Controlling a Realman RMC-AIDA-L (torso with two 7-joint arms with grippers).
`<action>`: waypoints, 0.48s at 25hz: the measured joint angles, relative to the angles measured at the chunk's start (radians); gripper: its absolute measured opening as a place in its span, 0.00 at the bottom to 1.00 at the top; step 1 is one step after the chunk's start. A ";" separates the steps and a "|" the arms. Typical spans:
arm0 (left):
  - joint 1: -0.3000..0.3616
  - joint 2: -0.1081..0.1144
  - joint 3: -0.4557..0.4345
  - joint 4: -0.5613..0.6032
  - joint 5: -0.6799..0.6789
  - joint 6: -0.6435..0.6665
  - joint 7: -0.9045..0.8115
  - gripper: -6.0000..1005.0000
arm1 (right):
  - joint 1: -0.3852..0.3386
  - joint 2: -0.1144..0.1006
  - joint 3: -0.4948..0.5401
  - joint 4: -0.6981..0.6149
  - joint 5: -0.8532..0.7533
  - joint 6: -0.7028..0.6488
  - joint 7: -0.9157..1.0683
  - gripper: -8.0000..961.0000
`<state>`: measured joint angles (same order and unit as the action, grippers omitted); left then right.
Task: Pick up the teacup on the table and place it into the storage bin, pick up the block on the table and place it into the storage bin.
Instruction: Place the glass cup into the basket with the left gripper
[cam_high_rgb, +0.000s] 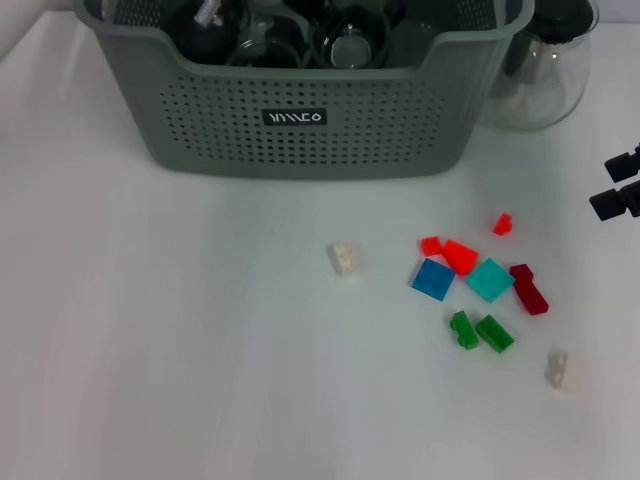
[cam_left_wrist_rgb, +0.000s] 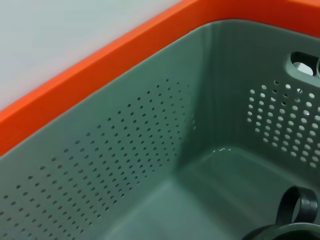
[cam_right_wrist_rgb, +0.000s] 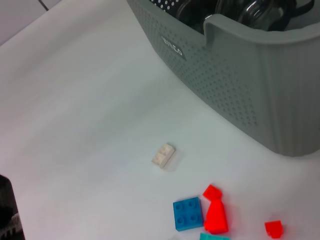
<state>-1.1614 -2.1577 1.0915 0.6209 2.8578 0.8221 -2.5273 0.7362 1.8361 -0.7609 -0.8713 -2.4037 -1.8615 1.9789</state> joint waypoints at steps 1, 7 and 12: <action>0.002 -0.001 0.003 0.002 0.000 0.000 0.000 0.08 | 0.000 0.000 -0.001 0.000 0.000 0.001 0.000 0.88; 0.003 -0.003 0.008 0.006 0.000 0.001 0.001 0.09 | 0.000 0.000 -0.004 0.000 0.000 0.002 0.000 0.88; 0.003 -0.004 0.009 0.007 0.000 0.008 0.001 0.11 | 0.000 0.000 -0.007 0.000 0.000 0.003 0.000 0.88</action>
<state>-1.1580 -2.1614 1.1009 0.6274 2.8578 0.8302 -2.5263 0.7362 1.8361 -0.7682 -0.8713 -2.4037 -1.8589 1.9787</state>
